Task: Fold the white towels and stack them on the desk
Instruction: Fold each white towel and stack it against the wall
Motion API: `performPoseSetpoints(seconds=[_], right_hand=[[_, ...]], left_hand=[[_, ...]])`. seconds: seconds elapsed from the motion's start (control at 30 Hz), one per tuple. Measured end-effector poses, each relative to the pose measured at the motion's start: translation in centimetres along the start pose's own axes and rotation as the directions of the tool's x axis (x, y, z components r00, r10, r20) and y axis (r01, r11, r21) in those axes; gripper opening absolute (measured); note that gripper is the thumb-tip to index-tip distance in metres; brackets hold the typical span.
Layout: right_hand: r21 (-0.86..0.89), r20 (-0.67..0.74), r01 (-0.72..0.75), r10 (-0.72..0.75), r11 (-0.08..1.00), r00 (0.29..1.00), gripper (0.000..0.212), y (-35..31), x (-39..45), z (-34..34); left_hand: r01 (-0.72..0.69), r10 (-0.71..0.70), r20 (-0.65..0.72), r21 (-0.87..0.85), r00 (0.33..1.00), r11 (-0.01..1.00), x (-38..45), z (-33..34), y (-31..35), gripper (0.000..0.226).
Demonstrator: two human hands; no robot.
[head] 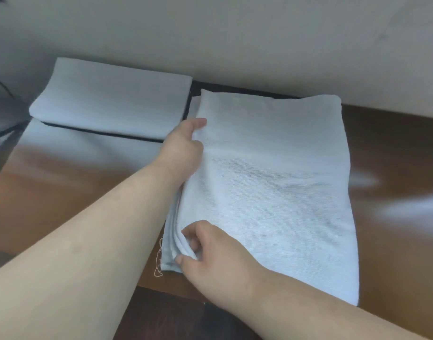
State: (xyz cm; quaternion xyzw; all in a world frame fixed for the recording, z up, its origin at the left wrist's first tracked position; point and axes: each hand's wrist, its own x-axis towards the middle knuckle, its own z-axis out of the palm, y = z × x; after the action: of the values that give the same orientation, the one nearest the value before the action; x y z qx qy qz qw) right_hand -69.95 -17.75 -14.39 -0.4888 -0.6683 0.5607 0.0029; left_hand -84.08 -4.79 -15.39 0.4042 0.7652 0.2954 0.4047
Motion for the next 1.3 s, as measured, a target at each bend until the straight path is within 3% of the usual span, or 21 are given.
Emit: performPoseSetpoints(seconds=[0.13,0.23,0.3,0.37,0.43,0.5,0.57,0.63,0.7,0.83,1.03,1.2,1.3], right_hand=[[0.077,0.104,-0.002,-0.006,0.997,0.995,0.067,-0.2,-0.6,-1.2],[0.092,0.125,0.046,-0.057,0.995,0.991,0.069,-0.4,-1.8,-3.8],[0.115,0.005,0.093,-0.094,0.989,0.996,0.053,0.0,-2.1,-6.2],[-0.006,-0.262,0.150,-0.146,0.989,0.954,0.036,1.3,-1.5,-9.2],[-0.246,-0.467,0.137,-0.241,0.960,0.851,0.033,3.2,-0.1,-12.9],[-0.439,-0.527,0.040,-0.293,0.898,0.798,0.037,5.2,1.5,-16.4],[-0.574,-0.464,-0.058,-0.265,0.817,0.845,0.044,7.2,2.5,-18.7],[-0.694,-0.359,-0.100,-0.222,0.713,0.907,0.051,8.7,3.2,-19.2],[-0.752,-0.327,-0.123,-0.204,0.648,0.923,0.055,9.4,3.4,-18.8],[-0.737,-0.361,-0.176,-0.159,0.652,0.919,0.057,10.1,2.7,-18.2],[-0.650,-0.448,-0.330,0.004,0.684,0.894,0.074,12.4,-2.9,-16.8],[-0.629,-0.453,-0.414,0.122,0.658,0.883,0.090,13.1,-7.6,-14.9],[-0.633,-0.434,-0.428,0.162,0.645,0.886,0.093,12.9,-9.8,-14.2]], left_hand=[[-0.080,0.084,-0.054,0.075,0.995,0.994,0.3,1.1,-0.2,0.067],[-0.107,0.124,-0.076,0.200,0.989,0.974,0.1,1.7,-0.5,0.068],[-0.051,0.104,-0.103,0.420,0.989,0.906,-0.3,2.1,-0.2,0.071],[-0.015,0.130,-0.164,0.564,0.978,0.825,-1.1,2.4,0.5,0.083],[-0.114,0.265,-0.164,0.610,0.950,0.784,-2.2,3.3,1.2,0.086],[-0.230,0.346,-0.076,0.615,0.935,0.754,-3.9,5.1,1.3,0.071],[-0.242,0.297,0.021,0.637,0.955,0.732,-5.8,7.5,0.9,0.062],[-0.217,0.209,0.099,0.707,0.973,0.673,-7.2,9.6,-0.2,0.069],[-0.218,0.197,0.122,0.768,0.973,0.602,-7.6,10.7,-1.3,0.072],[-0.274,0.258,0.158,0.812,0.953,0.515,-6.9,10.8,-1.4,0.074],[-0.488,0.282,0.400,0.759,0.872,0.431,-6.5,10.6,1.6,0.070],[-0.327,0.105,0.318,0.806,0.942,0.493,-7.7,16.4,6.4,0.068],[-0.385,0.125,0.375,0.780,0.919,0.493,-9.2,19.9,6.9,0.070]])
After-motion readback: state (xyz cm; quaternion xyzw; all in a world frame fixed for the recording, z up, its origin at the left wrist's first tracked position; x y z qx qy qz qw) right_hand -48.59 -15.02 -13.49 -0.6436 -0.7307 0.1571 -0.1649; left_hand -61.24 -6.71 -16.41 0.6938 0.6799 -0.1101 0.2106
